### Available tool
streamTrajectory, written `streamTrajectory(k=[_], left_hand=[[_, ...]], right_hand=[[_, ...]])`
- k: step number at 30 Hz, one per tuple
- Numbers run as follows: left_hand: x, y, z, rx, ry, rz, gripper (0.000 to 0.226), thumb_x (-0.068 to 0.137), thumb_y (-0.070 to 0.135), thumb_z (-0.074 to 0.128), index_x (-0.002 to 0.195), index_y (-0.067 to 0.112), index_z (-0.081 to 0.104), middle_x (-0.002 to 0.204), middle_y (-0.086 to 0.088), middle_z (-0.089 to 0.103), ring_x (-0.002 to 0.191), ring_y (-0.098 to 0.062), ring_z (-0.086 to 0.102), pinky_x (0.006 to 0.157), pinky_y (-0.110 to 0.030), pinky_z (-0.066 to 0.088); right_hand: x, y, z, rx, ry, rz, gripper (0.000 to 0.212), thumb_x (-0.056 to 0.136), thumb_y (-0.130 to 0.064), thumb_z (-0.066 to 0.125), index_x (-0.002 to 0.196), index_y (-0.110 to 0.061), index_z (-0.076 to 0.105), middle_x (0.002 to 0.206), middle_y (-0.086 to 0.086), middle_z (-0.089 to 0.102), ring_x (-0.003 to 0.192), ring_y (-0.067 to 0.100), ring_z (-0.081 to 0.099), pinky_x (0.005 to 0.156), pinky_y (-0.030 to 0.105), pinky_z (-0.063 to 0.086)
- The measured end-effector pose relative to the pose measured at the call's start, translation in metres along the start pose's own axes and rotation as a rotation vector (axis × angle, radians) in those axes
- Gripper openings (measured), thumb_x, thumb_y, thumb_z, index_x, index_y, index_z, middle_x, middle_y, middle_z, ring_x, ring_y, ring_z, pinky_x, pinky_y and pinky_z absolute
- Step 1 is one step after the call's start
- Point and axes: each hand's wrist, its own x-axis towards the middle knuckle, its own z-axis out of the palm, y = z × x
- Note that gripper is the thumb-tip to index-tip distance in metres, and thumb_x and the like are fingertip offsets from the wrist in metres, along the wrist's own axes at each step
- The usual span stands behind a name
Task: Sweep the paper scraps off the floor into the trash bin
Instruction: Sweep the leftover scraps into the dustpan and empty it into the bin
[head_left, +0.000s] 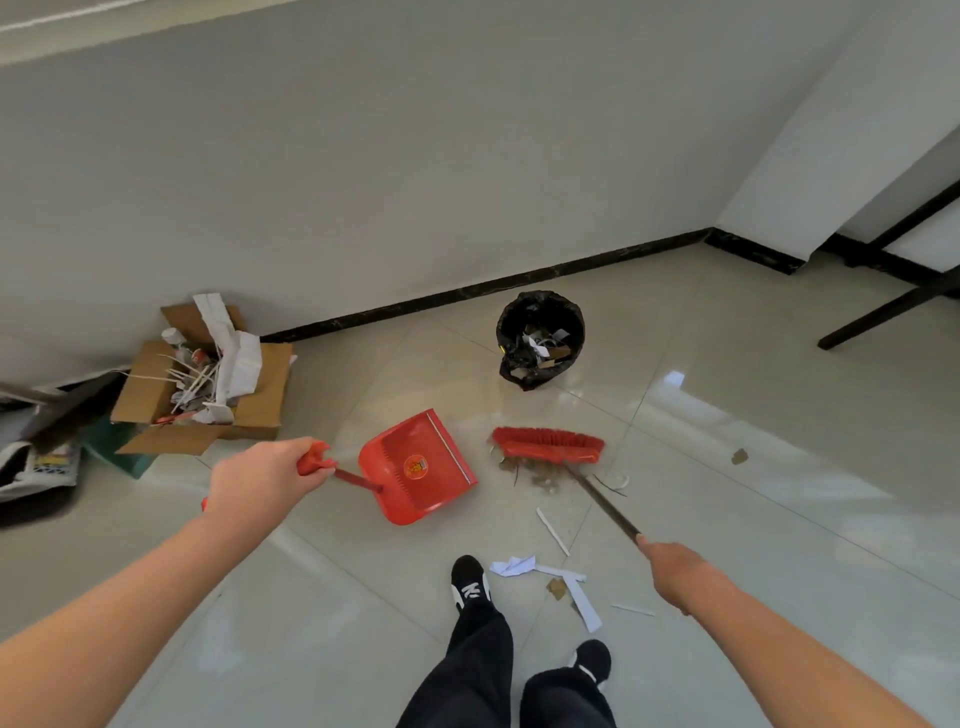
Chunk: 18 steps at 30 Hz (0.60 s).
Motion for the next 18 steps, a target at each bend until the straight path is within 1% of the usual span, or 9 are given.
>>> streamTrajectory(k=[3,5,8,9,10,11,12,14,18], left_hand=[[-0.008,0.031,-0.002,0.038,-0.014,-0.023,0.021,0.083,0.058,0.061,0.088,0.038,0.063,0.083,0.007,0.069,0.084,-0.020,0.066,0.065,-0.030,0.050],[-0.012,0.048,-0.002,0.078,-0.017,0.003,0.024,0.082,0.059,0.061,0.087,0.036,0.065,0.079,0.008,0.067,0.080,-0.019,0.065,0.063,-0.029,0.050],[-0.017,0.080,-0.003,0.116,-0.019,0.032,0.029,0.082,0.057,0.062,0.079,0.028,0.065,0.072,0.010,0.064,0.073,-0.016,0.063,0.060,-0.029,0.051],[-0.019,0.091,-0.003,0.142,-0.024,0.048,0.031,0.083,0.058,0.061,0.077,0.027,0.064,0.070,0.009,0.063,0.071,-0.015,0.062,0.058,-0.028,0.051],[-0.022,0.103,-0.002,0.173,-0.031,0.069,0.033,0.083,0.058,0.060,0.074,0.027,0.061,0.069,0.010,0.062,0.070,-0.014,0.061,0.057,-0.026,0.050],[-0.024,0.113,-0.001,0.202,-0.037,0.093,0.034,0.083,0.059,0.059,0.073,0.027,0.060,0.069,0.010,0.061,0.070,-0.013,0.061,0.056,-0.025,0.048],[-0.027,0.124,0.000,0.226,-0.037,0.118,0.034,0.083,0.061,0.058,0.074,0.028,0.059,0.070,0.010,0.062,0.071,-0.013,0.061,0.055,-0.024,0.047],[-0.032,0.145,0.004,0.245,-0.034,0.158,0.033,0.083,0.064,0.056,0.077,0.031,0.059,0.073,0.011,0.063,0.074,-0.013,0.063,0.054,-0.024,0.046],[-0.047,0.180,0.009,0.255,-0.049,0.196,0.030,0.082,0.067,0.055,0.089,0.038,0.061,0.080,0.014,0.066,0.077,-0.013,0.065,0.056,-0.024,0.050]], right_hand=[[-0.039,0.049,0.037,-0.022,-0.028,0.006,0.076,0.092,0.003,0.034,0.154,-0.032,0.007,0.143,0.006,0.042,0.122,0.023,0.053,0.094,0.029,0.047],[-0.061,0.083,0.052,-0.015,-0.042,0.014,0.073,0.092,0.001,0.030,0.154,-0.033,0.011,0.143,0.004,0.043,0.124,0.022,0.051,0.097,0.029,0.045],[-0.086,0.128,0.060,0.097,-0.034,0.026,0.066,0.094,-0.004,0.029,0.153,-0.033,0.018,0.142,0.003,0.044,0.121,0.019,0.053,0.088,0.023,0.045],[-0.094,0.141,0.058,0.156,-0.013,0.018,0.064,0.095,-0.005,0.029,0.152,-0.032,0.021,0.139,0.003,0.047,0.112,0.015,0.057,0.078,0.018,0.044],[-0.102,0.153,0.056,0.228,0.009,0.007,0.062,0.095,-0.007,0.030,0.152,-0.032,0.023,0.130,-0.001,0.052,0.093,0.007,0.059,0.066,0.012,0.040],[-0.109,0.164,0.056,0.307,0.028,0.000,0.060,0.096,-0.009,0.030,0.150,-0.033,0.025,0.112,-0.007,0.055,0.072,0.001,0.050,0.055,0.009,0.035],[-0.114,0.174,0.056,0.385,0.040,0.001,0.059,0.096,-0.010,0.031,0.150,-0.034,0.027,0.090,-0.011,0.050,0.058,0.001,0.038,0.047,0.010,0.030],[-0.112,0.194,0.060,0.530,0.074,0.029,0.058,0.095,-0.012,0.033,0.147,-0.038,0.031,0.071,-0.009,0.035,0.051,0.009,0.034,0.040,0.017,0.031],[-0.091,0.225,0.058,0.739,0.188,0.146,0.060,0.090,-0.010,0.035,0.141,-0.042,0.042,0.073,0.003,0.046,0.050,0.019,0.041,0.041,0.019,0.036]])
